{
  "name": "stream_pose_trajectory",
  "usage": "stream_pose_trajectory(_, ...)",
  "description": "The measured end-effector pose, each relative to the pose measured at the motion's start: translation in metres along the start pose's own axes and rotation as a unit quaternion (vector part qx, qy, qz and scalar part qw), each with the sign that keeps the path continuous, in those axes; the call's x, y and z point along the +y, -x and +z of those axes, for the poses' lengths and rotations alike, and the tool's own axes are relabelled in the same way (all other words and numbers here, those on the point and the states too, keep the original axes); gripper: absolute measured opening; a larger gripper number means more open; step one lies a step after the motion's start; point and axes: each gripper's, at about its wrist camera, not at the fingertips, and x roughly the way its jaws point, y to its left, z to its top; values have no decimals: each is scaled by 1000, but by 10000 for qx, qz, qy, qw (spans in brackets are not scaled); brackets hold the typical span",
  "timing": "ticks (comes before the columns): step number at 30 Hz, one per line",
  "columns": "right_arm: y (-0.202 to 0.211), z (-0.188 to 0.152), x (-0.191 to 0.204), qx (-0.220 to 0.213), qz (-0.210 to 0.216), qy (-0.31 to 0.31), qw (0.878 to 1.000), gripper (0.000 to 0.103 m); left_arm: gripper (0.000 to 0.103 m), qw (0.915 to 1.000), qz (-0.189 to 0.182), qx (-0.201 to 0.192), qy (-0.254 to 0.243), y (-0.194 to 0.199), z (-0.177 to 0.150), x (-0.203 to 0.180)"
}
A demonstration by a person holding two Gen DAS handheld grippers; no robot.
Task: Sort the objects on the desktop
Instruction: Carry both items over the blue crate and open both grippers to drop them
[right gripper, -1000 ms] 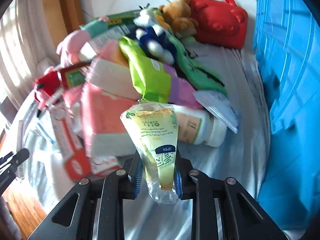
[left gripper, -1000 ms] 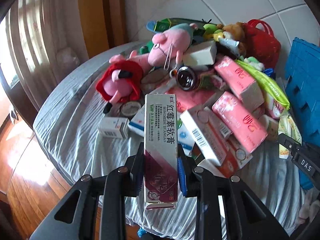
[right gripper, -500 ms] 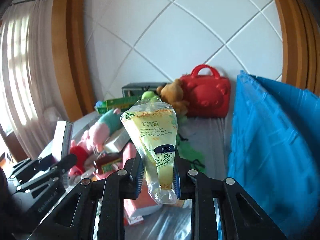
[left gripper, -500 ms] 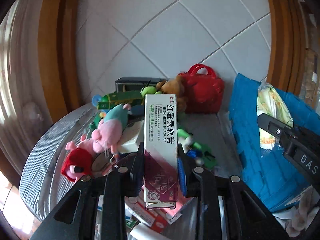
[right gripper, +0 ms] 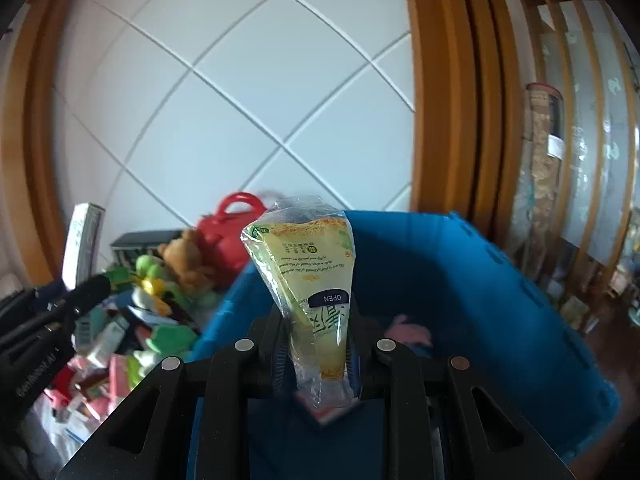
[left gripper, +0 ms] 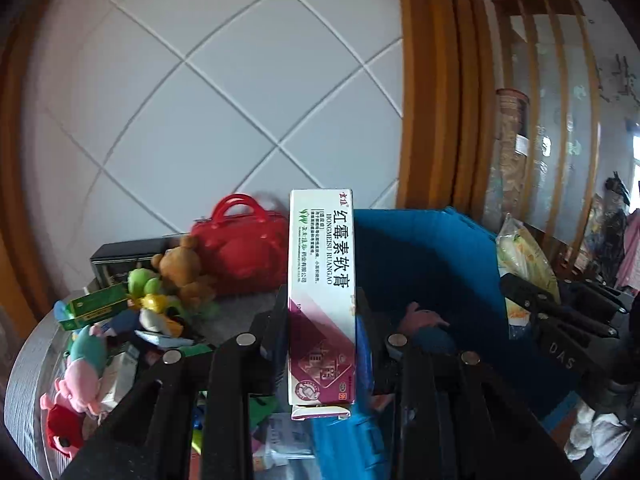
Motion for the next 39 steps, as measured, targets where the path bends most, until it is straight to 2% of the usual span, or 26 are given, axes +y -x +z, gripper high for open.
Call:
stream_pose_trajectory(3,-16,-1,-38,489,-222,175,9984,24,27,9966,-521,573,-292,-30,10,-44)
stream_pose_trajectory(5,-30,-4,-55,824,-294,325,9956,24,27,9893,-825,1074,-550,-51,10,-76)
stream_pose_trajectory(8,-51,-14,-82,1416,-362,512,9879,24,27,9781,-977,1640,-830,-79,3,-110)
stream_pose_trajectory(12,-72,-26,-110,1993,-455,704,9763,24,27,9606,-1069,2352,-1030,-109,-7,-134)
stream_pose_trajectory(14,-84,-31,-123,2313,-326,731,9696,24,27,9517,-1064,2637,-1157,-120,-13,-142)
stream_pose_trajectory(19,-113,-48,-136,3094,171,695,9482,24,27,9391,-909,3063,-1262,-132,-27,-150)
stream_pose_trajectory(22,-120,-55,-132,3394,267,849,9364,24,27,9377,-855,3105,-1302,-130,-31,-154)
stream_pose_trajectory(26,-121,-59,-126,3490,176,994,9317,24,27,9380,-792,3112,-1305,-128,-33,-153)
stream_pose_trajectory(31,-126,-62,-123,3652,141,1130,9239,24,27,9286,-759,3426,-1205,-136,-36,-149)
stream_pose_trajectory(39,-135,-68,-120,4031,127,1275,9062,26,27,9215,-725,3614,-1223,-143,-37,-146)
